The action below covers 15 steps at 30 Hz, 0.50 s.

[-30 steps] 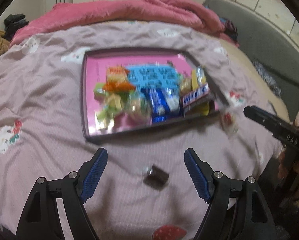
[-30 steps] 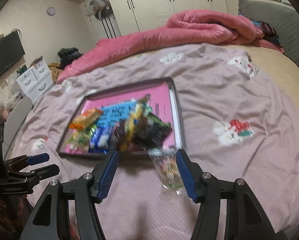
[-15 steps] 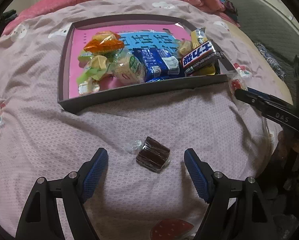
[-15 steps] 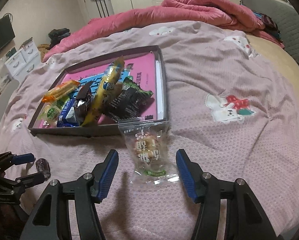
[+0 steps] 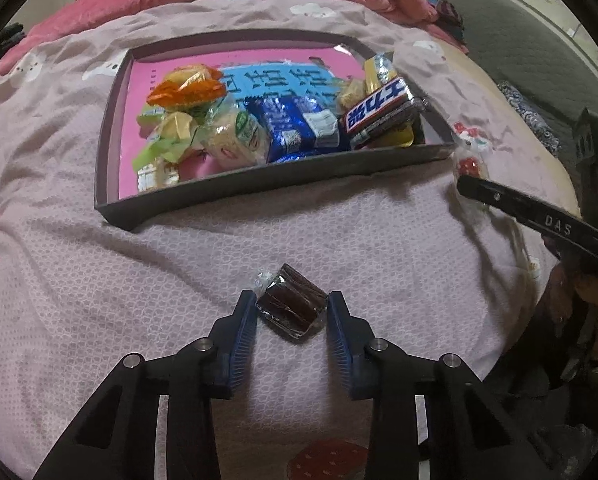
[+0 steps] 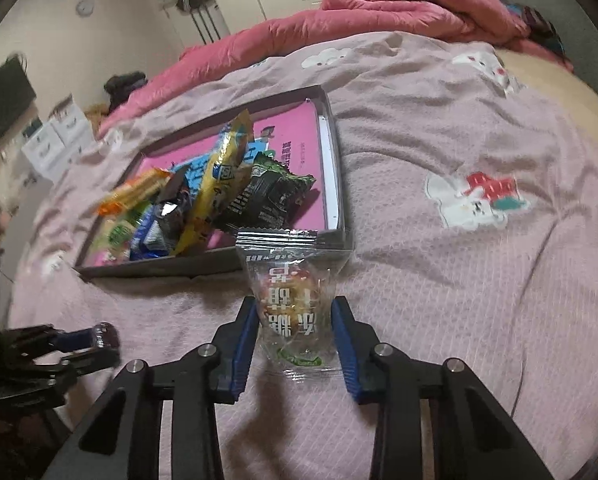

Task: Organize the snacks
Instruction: 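Grasp the dark chocolate piece with the left tool while the right tool grasps the clear candy bag, then carry the chocolate piece into the tray with the left tool while the right tool carries the candy bag there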

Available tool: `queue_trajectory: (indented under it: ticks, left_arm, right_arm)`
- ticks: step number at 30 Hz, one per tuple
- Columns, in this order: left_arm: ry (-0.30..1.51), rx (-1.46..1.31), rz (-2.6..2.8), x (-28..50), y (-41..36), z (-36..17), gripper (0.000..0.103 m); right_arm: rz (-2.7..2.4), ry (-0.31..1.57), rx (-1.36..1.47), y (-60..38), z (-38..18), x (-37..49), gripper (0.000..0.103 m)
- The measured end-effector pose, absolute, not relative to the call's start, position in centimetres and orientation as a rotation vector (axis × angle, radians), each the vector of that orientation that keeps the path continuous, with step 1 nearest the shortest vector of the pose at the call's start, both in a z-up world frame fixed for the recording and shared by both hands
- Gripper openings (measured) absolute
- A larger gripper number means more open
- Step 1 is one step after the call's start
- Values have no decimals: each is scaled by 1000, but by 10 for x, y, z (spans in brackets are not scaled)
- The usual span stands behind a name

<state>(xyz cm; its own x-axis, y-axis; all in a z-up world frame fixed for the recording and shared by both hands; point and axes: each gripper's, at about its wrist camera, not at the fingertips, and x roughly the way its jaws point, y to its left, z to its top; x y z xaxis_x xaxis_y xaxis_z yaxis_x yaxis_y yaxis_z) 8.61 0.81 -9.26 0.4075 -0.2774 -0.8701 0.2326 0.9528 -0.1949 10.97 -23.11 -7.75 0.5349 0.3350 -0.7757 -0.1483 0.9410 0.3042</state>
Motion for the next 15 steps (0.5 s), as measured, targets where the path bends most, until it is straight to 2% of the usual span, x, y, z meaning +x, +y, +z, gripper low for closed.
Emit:
queue_trajectory:
  ticks: [15]
  left_arm:
    - [920,-106,-283,100,25,-31,37]
  right_arm:
    - [307,788,200,-219,-24,104,37]
